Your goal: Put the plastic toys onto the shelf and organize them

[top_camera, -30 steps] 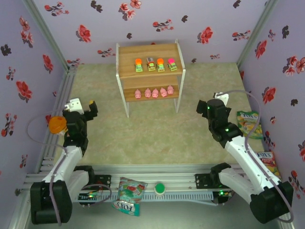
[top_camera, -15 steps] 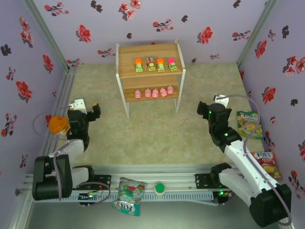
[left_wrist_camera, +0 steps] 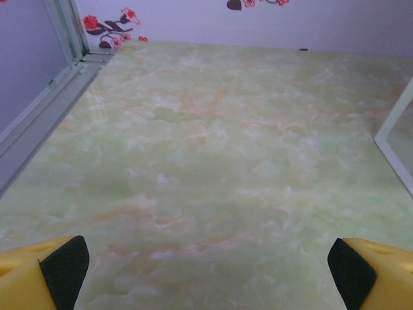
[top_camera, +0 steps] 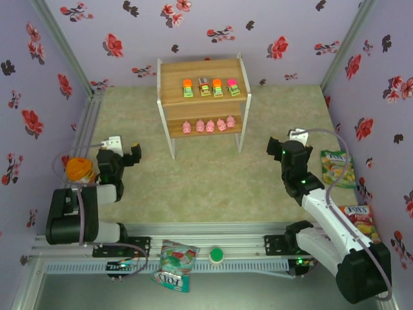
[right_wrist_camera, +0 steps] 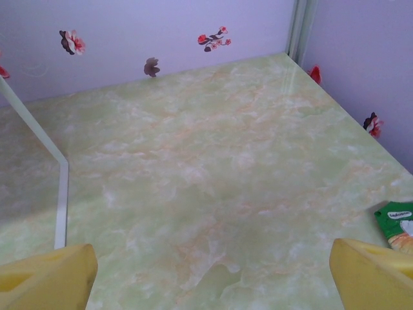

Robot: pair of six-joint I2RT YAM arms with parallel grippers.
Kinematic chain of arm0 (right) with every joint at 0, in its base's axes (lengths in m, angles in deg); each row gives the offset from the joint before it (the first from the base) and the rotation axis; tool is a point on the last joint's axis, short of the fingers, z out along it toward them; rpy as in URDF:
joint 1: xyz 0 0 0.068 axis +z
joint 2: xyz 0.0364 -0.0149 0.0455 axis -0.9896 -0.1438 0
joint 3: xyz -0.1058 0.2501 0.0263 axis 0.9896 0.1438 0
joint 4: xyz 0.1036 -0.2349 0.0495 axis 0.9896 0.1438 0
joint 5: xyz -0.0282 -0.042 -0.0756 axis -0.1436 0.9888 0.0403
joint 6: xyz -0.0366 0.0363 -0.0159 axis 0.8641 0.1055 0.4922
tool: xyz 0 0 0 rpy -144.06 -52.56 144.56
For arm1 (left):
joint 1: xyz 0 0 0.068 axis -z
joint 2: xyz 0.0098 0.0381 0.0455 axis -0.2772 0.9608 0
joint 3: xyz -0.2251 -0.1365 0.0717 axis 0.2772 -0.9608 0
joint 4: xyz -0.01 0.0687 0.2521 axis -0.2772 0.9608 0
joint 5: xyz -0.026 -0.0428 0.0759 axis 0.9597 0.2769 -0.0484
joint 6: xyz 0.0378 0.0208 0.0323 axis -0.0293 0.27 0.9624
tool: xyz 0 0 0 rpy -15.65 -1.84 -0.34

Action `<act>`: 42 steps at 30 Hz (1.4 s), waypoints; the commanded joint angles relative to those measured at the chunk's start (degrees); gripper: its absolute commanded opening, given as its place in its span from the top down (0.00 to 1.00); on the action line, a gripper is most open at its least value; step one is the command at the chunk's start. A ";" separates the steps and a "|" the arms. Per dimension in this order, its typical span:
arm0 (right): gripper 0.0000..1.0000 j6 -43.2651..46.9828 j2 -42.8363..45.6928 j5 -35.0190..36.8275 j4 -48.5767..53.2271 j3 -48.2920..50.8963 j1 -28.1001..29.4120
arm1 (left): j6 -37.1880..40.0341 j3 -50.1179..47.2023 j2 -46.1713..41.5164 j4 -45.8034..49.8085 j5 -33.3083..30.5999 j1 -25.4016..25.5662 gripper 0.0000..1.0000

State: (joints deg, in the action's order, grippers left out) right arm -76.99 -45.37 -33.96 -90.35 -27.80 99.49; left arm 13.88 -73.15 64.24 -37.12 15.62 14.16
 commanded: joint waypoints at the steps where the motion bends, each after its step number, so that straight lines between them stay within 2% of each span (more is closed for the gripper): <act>1: 0.06 1.61 -0.21 0.07 -3.77 1.16 -0.77 | 2.81 -0.46 2.01 -5.45 1.74 -0.33 0.00; 9: 0.06 2.90 -2.51 0.63 -6.81 2.27 -3.11 | 4.55 2.39 8.43 -7.19 3.12 0.69 0.00; 10: 0.06 2.95 -3.30 0.16 -7.87 2.45 -3.99 | 4.88 3.71 7.49 -2.89 3.53 0.70 0.00; 12: 0.06 2.88 -4.84 -0.79 -9.32 2.59 -5.56 | 5.07 4.42 7.95 -2.30 3.97 0.76 0.00; 20: 0.06 5.13 -15.68 -4.35 -22.41 4.64 -12.27 | 5.11 4.43 7.97 -2.29 4.02 0.72 0.00; 23: 0.06 8.16 -20.09 -4.07 -29.05 5.74 -12.49 | 5.08 4.49 7.92 -2.23 3.99 0.76 0.00; 30: 0.05 9.95 -26.25 -4.44 -33.02 4.39 -13.03 | 4.76 4.93 8.08 -1.51 3.99 0.57 0.00; 33: 0.05 9.80 -28.41 -7.00 -34.02 3.83 -13.54 | 4.76 4.93 8.01 -1.36 3.95 0.58 0.00; 38: 0.04 13.08 -31.76 -19.40 -32.74 1.80 -13.98 | 4.93 4.93 8.06 -1.40 3.95 0.61 0.00; 42: 0.05 12.91 -32.84 -22.04 -37.42 4.17 -14.93 | 4.89 4.93 8.08 -1.42 3.95 0.58 0.00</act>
State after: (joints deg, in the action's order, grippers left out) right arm -65.62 -77.57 -51.30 -122.98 -24.37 85.44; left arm 17.67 -69.50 71.95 -38.46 18.81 14.60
